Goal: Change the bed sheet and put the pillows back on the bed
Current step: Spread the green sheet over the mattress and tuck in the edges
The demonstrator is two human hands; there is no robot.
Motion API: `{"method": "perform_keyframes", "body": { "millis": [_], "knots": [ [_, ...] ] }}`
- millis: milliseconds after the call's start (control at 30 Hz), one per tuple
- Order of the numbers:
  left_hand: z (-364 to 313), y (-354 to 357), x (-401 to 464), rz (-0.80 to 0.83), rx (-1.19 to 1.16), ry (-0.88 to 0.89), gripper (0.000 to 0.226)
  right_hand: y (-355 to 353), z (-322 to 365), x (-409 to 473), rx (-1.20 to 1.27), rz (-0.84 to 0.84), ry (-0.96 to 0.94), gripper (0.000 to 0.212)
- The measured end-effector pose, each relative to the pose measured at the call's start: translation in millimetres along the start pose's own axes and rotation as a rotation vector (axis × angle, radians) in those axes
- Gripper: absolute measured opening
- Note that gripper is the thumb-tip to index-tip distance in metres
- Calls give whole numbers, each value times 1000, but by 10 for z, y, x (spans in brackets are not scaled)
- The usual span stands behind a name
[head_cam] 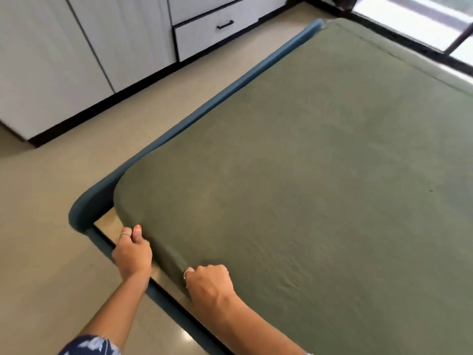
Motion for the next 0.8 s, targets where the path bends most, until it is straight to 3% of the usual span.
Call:
{"method": "perform_keyframes", "body": {
  "millis": [233,400,533,800],
  "knots": [
    [4,-20,93,197,-38,-21,43,-166,75,11,-9,-115,96,21],
    [-276,-144,593,183,46,98,48,-468,289,490,-6,-255,174,36],
    [-296,-79,787,268,140,151,35,-506,399,666,1,-241,206,27],
    [-179,-114,1021,364,75,163,29,-557,557,723,12,-107,161,21]
  ]
}}
Point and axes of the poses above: each hand's wrist, its own x-axis towards the middle knuckle, its own y-axis out of the palm, z = x × y, the point moved 10 cm from there along x, towards the middle knuckle, and after that the axes turned 1 degree about z, right-handed, at the moved point
